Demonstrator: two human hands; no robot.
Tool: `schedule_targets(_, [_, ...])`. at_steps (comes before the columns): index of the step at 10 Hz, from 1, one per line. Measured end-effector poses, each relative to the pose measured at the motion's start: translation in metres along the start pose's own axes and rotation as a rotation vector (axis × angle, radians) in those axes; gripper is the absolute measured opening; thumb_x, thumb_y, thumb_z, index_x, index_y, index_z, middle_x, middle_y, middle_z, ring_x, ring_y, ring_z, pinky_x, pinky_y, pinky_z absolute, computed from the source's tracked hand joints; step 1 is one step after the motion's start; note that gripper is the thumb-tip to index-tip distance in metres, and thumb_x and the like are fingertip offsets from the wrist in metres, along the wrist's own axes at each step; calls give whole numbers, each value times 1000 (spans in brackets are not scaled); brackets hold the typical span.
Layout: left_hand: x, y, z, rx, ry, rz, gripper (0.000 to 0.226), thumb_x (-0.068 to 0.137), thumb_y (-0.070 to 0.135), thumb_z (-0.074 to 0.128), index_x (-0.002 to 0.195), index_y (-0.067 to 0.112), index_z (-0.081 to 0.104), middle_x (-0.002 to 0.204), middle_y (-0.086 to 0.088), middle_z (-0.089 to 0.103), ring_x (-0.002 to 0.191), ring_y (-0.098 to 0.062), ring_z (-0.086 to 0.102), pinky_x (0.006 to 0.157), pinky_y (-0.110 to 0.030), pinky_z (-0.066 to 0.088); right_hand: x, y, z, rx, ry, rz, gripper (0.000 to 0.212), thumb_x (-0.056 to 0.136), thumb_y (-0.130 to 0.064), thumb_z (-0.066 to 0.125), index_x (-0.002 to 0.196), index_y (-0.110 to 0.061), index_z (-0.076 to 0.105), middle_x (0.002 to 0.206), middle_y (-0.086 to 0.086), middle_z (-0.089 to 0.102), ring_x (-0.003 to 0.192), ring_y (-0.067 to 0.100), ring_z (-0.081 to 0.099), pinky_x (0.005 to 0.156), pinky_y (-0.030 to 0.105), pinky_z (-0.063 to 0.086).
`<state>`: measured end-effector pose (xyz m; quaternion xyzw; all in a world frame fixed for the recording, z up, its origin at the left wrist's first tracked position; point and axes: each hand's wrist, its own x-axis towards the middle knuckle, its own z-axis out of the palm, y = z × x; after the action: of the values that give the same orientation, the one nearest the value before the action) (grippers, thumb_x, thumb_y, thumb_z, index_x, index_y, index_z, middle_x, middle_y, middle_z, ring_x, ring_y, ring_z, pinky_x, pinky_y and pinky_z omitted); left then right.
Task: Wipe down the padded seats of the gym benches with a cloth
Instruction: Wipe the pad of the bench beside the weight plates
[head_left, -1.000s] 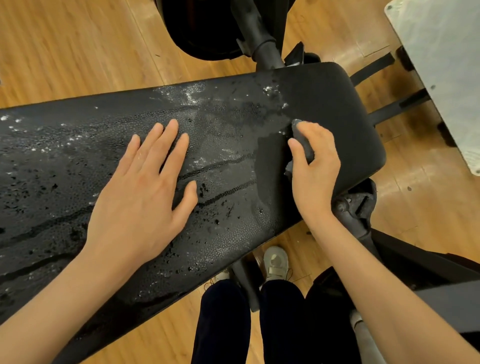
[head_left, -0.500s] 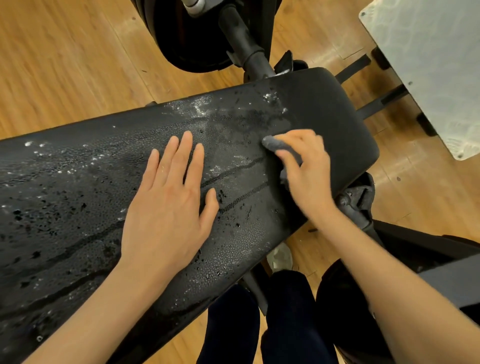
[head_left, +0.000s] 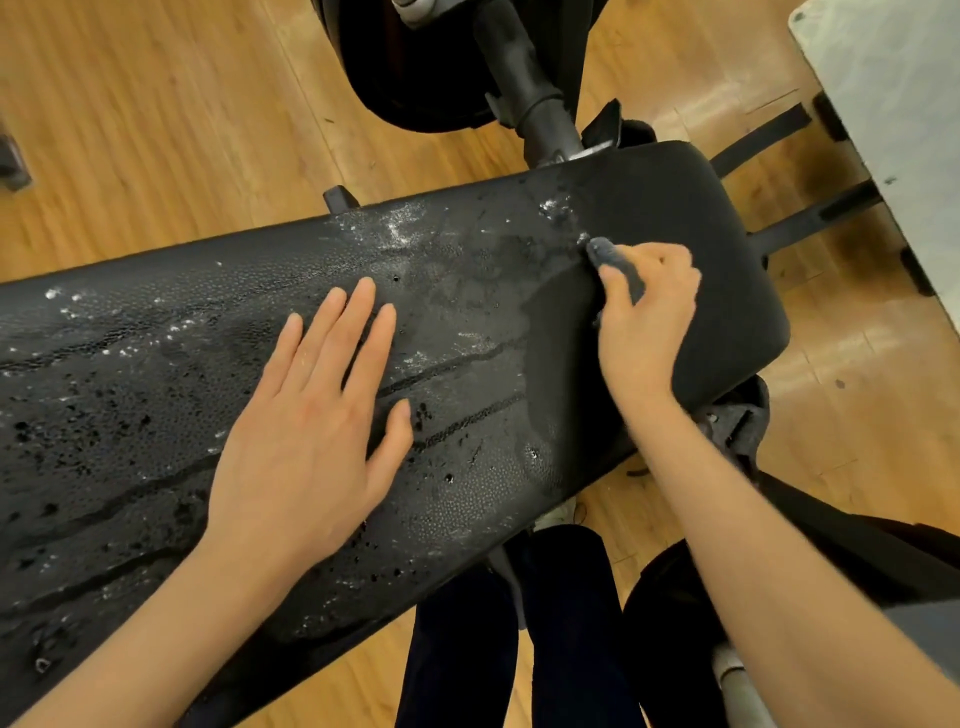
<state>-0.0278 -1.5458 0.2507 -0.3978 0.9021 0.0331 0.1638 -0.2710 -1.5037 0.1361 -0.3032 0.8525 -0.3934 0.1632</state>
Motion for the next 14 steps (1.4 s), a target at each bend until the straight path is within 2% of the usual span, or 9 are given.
schedule_targets(1, [0,0,-1,-1,-12,-10,68,101,46,25,157,7,23,166,-10,16,154,-24,12,126,-42,9,-41,-9,-14,60,-181,-135,6,92,-18,66,92,-12,70,101,0,58,96,15,47,85,9,30])
schedule_targets(2, [0,1,-3,-5,-23,-12,69,100,46,25,157,8,24,166,-9,16,154,-24,12,126,-43,10,-19,8,-18,45,-204,-202,6,89,-12,67,93,-11,72,101,2,58,97,16,47,88,18,37])
schedule_targets(3, [1,1,-2,-13,-18,-12,68,100,46,26,157,8,24,166,-9,16,154,-23,11,126,-43,9,19,11,-2,29,-28,-19,8,89,-13,65,93,-11,71,101,2,54,98,19,46,88,29,41])
schedule_targets(4, [0,1,-2,-31,-13,-10,68,100,45,26,157,7,24,166,-9,17,154,-24,11,126,-43,9,-23,4,-12,54,-124,-54,7,89,-9,65,91,-12,71,99,4,57,96,19,47,86,12,33])
schedule_targets(5, [0,1,-3,-42,-14,-12,68,100,45,27,157,7,25,166,-9,17,154,-24,12,126,-43,9,-34,6,-23,71,-227,-154,8,89,-6,66,91,-11,72,96,3,57,94,19,46,83,11,32])
schedule_targets(6, [1,2,-3,-45,-13,-13,68,100,45,28,157,8,24,166,-8,16,155,-23,11,126,-43,9,15,5,-3,44,-126,-66,7,88,-8,65,91,-11,71,96,6,55,96,24,47,81,7,32])
schedule_targets(8, [1,1,-2,-44,-15,-21,68,99,44,29,157,8,25,166,-8,17,155,-23,11,126,-42,8,-37,-2,-23,127,-229,-114,8,90,-11,67,90,-16,73,94,1,55,92,16,43,80,13,33])
schedule_targets(10, [1,2,-2,-24,-24,-20,68,99,44,29,157,8,24,166,-8,16,155,-23,10,127,-39,5,18,-3,7,70,-101,-36,9,88,-8,67,93,-11,74,95,3,51,94,23,45,79,7,32])
schedule_targets(14, [0,2,-3,-10,-27,-16,68,100,44,28,157,8,23,166,-9,16,155,-24,10,127,-41,6,-18,0,-9,99,-125,-36,10,88,-10,67,92,-16,74,95,3,53,94,19,45,81,11,34])
